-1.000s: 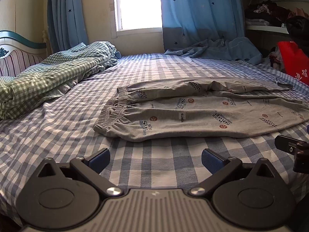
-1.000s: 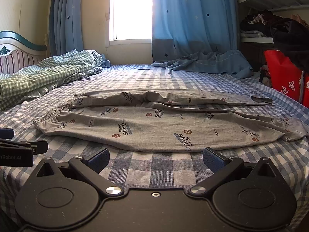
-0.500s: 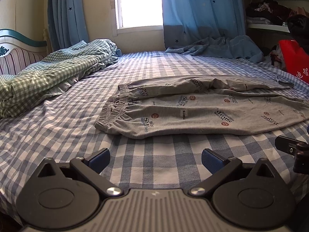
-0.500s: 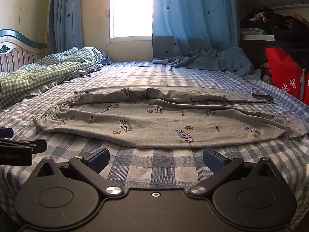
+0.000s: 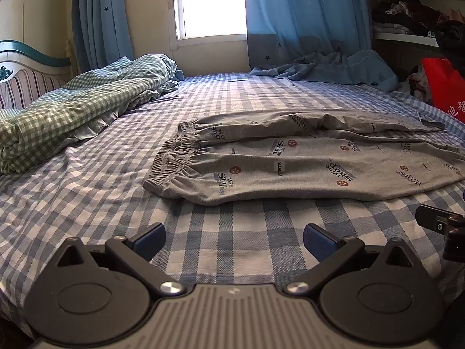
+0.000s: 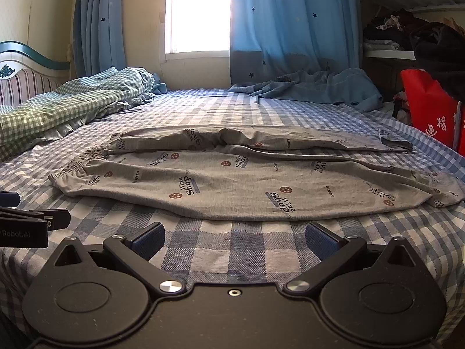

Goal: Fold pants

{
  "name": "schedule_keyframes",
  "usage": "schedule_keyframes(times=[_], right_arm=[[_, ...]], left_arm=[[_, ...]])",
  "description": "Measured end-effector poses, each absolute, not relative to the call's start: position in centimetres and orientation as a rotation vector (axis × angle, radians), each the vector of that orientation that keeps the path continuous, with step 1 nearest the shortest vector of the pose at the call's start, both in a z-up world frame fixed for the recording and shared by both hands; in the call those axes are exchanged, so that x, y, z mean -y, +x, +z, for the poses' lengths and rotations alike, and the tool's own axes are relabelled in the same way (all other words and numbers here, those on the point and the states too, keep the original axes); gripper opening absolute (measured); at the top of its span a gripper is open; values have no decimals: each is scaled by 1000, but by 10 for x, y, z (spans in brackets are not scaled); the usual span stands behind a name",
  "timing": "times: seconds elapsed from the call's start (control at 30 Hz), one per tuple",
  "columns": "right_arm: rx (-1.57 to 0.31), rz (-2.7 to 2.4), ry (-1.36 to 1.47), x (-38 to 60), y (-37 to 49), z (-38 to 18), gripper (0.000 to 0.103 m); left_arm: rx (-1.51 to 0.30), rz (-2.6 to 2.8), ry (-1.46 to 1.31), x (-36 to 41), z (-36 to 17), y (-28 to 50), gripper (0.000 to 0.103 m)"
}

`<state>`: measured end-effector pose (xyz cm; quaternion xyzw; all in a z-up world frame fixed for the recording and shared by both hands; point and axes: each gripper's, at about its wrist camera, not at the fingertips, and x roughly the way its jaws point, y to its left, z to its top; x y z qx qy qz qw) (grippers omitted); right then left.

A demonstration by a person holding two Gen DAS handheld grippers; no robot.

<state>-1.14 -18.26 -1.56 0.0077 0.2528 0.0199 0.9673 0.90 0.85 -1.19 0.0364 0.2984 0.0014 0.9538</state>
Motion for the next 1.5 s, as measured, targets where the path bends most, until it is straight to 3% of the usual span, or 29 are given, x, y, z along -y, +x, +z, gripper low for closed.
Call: schedule_keyframes(times=[1.0,1.5], right_arm=[[-608,19,9,176,37,-5,102],[-544,90,-66,195,109,14,103]], left_arm=[[-708,10,-1,-32,-4,58,103],[-661,42,43,-55,38,172,103]])
